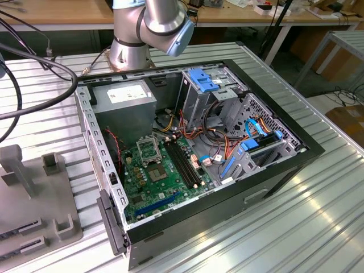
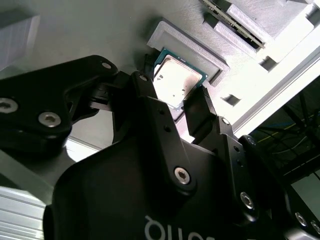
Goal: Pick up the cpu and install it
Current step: 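Pick up the cpu and move it towards the insertion slot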
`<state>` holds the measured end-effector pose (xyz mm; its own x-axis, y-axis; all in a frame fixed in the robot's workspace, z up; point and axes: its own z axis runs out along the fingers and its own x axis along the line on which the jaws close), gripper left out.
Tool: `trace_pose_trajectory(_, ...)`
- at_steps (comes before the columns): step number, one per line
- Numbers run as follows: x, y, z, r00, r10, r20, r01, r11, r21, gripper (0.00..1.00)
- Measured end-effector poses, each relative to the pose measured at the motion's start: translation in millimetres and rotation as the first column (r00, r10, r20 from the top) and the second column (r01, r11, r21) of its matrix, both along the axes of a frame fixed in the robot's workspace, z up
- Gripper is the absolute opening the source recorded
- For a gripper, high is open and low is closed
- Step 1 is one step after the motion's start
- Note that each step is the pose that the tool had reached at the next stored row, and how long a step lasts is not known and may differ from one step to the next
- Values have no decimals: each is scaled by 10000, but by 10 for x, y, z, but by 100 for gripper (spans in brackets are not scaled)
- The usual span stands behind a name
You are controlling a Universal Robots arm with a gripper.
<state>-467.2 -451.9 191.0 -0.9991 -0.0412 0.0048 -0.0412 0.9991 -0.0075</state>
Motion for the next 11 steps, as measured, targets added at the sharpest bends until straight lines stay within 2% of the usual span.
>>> trace_pose_trajectory(11, 10, 0, 0, 10000, -5, -1, 5, 10000, 0, 52)
